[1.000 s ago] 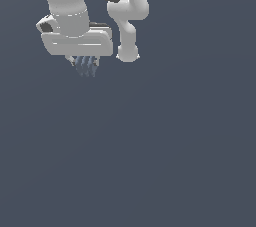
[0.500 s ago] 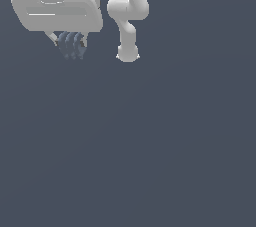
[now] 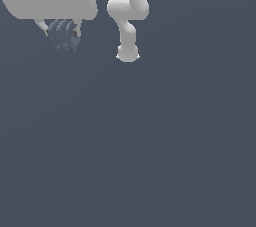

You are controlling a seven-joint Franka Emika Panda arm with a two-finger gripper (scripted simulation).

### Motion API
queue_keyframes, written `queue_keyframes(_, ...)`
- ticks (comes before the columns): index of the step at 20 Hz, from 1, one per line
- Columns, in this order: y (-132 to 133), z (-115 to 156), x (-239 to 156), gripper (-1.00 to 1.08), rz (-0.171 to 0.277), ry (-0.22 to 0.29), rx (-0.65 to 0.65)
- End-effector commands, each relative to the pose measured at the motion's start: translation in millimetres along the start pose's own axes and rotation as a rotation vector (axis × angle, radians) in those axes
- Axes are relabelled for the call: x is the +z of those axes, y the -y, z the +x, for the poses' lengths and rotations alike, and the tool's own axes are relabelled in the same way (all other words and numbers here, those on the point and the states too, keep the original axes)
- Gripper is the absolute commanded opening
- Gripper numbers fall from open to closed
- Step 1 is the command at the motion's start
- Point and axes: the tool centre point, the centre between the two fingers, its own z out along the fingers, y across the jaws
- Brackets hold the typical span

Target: Pick up the object and move it to a goal position.

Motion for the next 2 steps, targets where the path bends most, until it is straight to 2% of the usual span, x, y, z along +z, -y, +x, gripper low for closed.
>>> queue_keyframes(1,-0.6,0.6,-2.5,-1.0,0.0,0.0,0.0)
queue_keyframes(2,-0.6,0.6,-2.7,-1.0,0.0,0.0,0.0)
